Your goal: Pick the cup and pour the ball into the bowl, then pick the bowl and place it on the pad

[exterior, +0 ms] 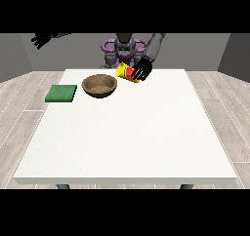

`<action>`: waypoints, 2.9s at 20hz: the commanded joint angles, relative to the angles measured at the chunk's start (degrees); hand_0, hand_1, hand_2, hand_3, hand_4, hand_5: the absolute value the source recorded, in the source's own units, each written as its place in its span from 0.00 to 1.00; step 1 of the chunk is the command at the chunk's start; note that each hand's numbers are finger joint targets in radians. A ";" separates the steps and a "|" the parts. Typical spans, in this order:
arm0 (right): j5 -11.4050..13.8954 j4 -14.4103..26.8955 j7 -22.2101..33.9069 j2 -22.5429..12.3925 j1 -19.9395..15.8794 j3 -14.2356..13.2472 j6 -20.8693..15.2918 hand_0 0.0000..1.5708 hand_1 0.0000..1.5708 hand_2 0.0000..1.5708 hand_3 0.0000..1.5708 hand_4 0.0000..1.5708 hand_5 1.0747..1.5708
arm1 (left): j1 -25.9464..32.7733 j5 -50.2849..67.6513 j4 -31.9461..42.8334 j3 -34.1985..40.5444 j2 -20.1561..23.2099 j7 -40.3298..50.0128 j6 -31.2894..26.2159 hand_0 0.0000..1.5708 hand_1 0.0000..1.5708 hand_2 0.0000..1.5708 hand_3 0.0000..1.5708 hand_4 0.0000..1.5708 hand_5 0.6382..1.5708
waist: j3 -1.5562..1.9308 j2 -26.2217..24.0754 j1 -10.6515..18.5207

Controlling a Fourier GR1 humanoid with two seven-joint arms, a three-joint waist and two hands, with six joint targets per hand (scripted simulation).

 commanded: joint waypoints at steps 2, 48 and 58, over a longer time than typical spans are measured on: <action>-0.71 4.93 -2.59 -0.89 -1.27 -1.58 1.88 0.00 0.00 0.00 0.00 0.43 0.98 | -8.68 -10.91 3.54 -5.98 -2.60 15.06 -0.30 0.87 0.87 1.00 1.00 0.93 0.96 | -0.17 -0.17 1.02; 6.08 13.92 -6.96 6.86 0.19 1.50 -7.21 0.00 0.00 0.00 0.00 0.49 0.97 | -10.37 24.96 -30.80 19.32 5.94 20.89 -28.88 0.00 0.00 0.00 0.00 0.67 1.00 | -0.74 -3.98 14.74; 7.75 16.73 -15.60 14.82 -2.06 2.97 -12.50 0.00 0.00 0.00 0.00 0.47 0.99 | -9.89 43.14 -29.00 33.36 20.80 15.65 -50.33 0.00 0.00 0.00 0.00 0.67 0.98 | -0.29 6.23 16.12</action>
